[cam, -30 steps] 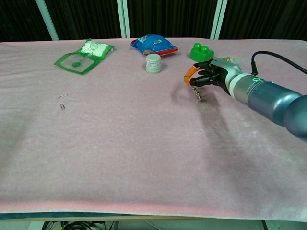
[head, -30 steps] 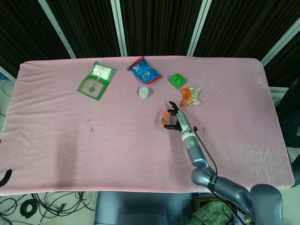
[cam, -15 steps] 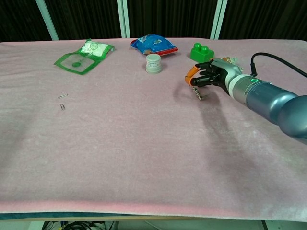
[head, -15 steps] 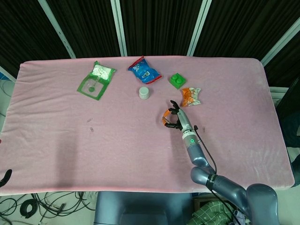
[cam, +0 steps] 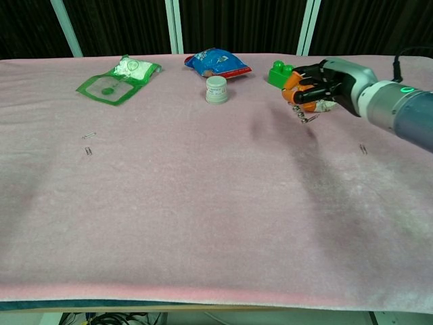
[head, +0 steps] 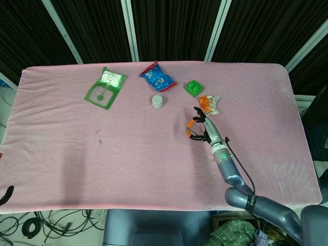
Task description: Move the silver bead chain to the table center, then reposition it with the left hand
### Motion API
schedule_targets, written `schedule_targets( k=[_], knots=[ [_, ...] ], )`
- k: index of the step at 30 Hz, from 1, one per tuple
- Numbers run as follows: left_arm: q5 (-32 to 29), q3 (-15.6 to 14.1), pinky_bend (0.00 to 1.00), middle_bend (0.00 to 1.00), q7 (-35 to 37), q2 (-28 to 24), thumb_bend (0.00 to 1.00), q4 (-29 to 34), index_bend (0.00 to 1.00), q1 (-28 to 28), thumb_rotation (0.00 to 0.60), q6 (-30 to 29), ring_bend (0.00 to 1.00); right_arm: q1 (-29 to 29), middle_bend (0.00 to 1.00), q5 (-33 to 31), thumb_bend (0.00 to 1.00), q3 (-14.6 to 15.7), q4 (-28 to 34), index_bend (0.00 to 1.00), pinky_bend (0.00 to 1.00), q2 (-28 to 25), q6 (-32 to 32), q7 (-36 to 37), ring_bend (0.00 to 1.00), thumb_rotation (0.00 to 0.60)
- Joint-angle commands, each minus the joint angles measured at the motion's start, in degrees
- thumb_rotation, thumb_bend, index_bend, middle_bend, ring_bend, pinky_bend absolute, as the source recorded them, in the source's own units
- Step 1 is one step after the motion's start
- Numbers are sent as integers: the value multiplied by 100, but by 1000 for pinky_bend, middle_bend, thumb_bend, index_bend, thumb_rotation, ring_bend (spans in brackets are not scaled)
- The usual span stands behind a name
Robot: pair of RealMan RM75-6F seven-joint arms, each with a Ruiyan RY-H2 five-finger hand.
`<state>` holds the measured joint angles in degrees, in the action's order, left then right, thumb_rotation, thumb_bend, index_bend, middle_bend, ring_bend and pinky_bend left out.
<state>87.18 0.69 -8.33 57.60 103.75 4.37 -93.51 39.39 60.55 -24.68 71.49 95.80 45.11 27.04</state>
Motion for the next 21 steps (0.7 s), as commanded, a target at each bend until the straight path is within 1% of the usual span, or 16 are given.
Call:
schedule_targets(
  k=[1,3,6,14,21],
  knots=[
    [16,-12,0,51,-39,14,291,9,108,0,600,6,0,-449,0,102,357,220,517,643,178,-498,270,-40,25,600],
    [13,-15,0,51,-80,32,291,16,108,-6,600,22,0,-581,0,143,358,295,552,643,178,-603,350,10,25,600],
    [13,-15,0,51,-138,53,291,30,108,-21,600,46,0,-655,0,141,357,361,336,643,178,-580,419,34,25,600],
    [43,-17,0,51,-221,88,291,35,109,-17,600,21,0,-612,0,35,357,321,-219,644,178,-364,247,347,25,600],
    [4,1,0,51,-262,104,291,27,109,-30,600,41,0,-506,0,88,357,294,-980,644,178,-28,65,722,25,600]
  ],
)
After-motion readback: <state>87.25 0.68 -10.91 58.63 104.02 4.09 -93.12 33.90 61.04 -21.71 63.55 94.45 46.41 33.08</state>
